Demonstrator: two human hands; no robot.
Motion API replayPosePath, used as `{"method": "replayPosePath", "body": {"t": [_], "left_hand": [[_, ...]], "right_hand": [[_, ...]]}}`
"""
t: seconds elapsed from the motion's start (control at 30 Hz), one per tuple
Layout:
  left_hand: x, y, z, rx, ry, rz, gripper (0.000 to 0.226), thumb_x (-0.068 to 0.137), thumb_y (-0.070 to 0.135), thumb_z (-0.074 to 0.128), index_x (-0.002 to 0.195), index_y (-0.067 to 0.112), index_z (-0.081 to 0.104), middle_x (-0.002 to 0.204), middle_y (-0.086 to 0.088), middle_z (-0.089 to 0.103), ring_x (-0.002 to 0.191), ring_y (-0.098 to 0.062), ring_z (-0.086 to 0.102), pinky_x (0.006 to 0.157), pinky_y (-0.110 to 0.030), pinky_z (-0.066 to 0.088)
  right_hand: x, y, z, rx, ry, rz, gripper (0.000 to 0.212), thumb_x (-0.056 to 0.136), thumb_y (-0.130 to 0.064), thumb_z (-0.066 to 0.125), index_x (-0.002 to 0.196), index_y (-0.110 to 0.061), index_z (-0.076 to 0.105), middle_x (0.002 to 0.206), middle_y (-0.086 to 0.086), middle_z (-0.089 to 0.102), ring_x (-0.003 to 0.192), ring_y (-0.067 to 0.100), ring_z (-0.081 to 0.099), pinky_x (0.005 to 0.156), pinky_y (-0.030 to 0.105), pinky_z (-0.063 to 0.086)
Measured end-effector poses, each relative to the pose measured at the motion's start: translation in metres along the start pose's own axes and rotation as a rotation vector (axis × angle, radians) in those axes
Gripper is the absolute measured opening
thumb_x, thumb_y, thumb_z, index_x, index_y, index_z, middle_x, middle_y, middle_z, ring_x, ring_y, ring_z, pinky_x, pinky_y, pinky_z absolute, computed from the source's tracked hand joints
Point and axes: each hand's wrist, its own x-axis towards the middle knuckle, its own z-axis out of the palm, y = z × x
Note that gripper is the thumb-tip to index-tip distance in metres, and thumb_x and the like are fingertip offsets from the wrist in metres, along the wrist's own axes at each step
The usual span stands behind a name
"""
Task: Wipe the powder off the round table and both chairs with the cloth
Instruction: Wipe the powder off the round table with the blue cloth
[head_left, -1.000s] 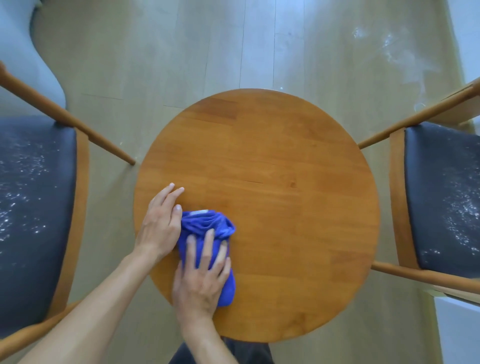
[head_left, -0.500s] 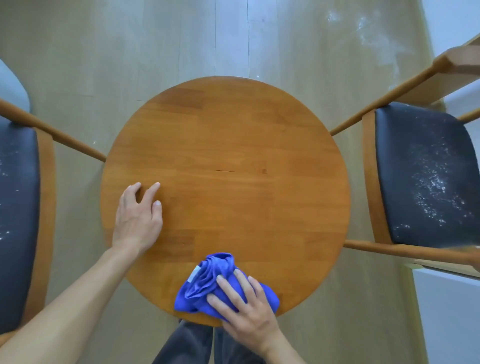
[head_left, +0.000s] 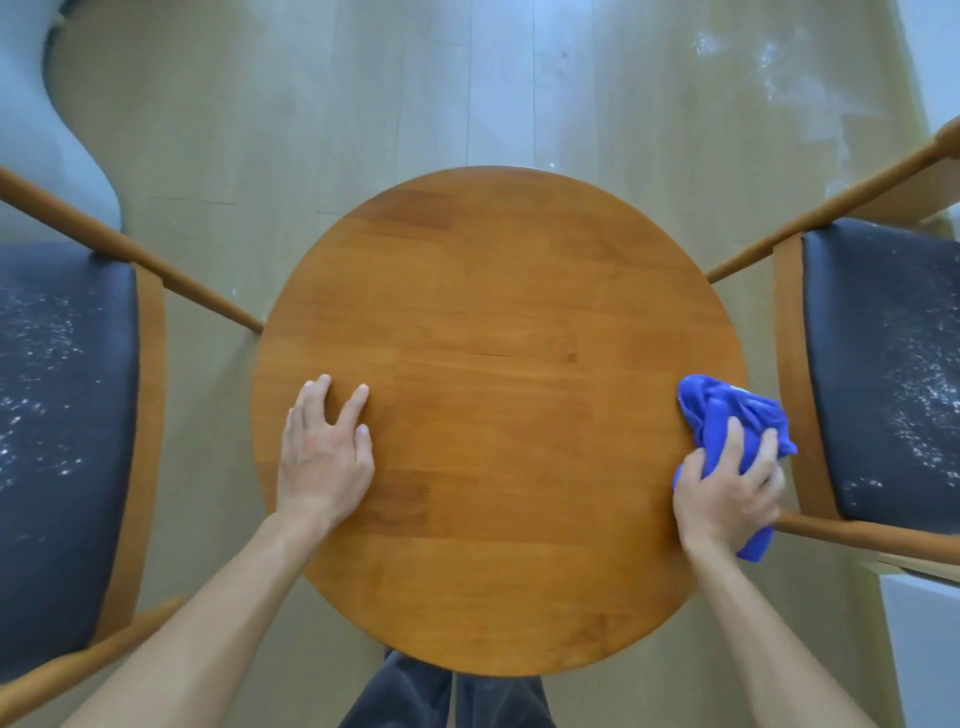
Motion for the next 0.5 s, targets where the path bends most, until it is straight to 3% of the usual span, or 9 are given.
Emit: {"method": "replayPosePath", "body": {"t": [0.07, 0.13, 0.3, 0.5], "left_hand": [[0.0, -0.005, -0.002, 0.009, -0.003, 0.024, 0.046, 0.098, 0.022, 0.042, 0.144, 0.025, 0.042, 0.158, -0.009, 0.017, 0.147, -0.023, 0.008, 0.12, -0.04, 0.01], [-0.001, -0.01, -0.003, 0.003, -0.002, 0.045, 0.046, 0.099, 0.022, 0.042, 0.145, 0.025, 0.041, 0.159, -0.008, 0.015, 0.148, -0.022, 0.006, 0.12, -0.038, 0.009], [-0.001, -0.021, -0.01, -0.088, -0.03, 0.067, 0.044, 0.099, 0.02, 0.042, 0.143, 0.021, 0.043, 0.159, -0.005, 0.015, 0.148, -0.018, 0.005, 0.119, -0.035, 0.009], [-0.002, -0.037, -0.029, -0.295, 0.038, 0.003, 0.041, 0.098, 0.009, 0.042, 0.139, 0.013, 0.049, 0.153, -0.008, 0.03, 0.143, -0.019, 0.021, 0.115, -0.031, 0.019]], "right_hand": [[0.009, -0.031, 0.006, 0.02, -0.016, 0.183, 0.05, 0.091, -0.024, 0.044, 0.141, -0.018, 0.045, 0.154, 0.015, 0.029, 0.126, 0.047, 0.038, 0.091, 0.055, 0.034], [0.008, -0.064, 0.01, 0.014, -0.047, 0.202, 0.054, 0.089, -0.025, 0.04, 0.143, -0.019, 0.041, 0.156, 0.015, 0.025, 0.129, 0.046, 0.034, 0.092, 0.054, 0.033], [-0.034, -0.165, 0.01, 0.014, -0.127, -0.082, 0.051, 0.085, -0.022, 0.047, 0.135, -0.019, 0.053, 0.15, 0.015, 0.039, 0.123, 0.044, 0.046, 0.084, 0.051, 0.041], [-0.114, -0.258, -0.002, 0.102, -0.236, -0.531, 0.048, 0.084, -0.029, 0.056, 0.132, -0.025, 0.058, 0.149, 0.011, 0.043, 0.122, 0.041, 0.05, 0.088, 0.048, 0.044]]}}
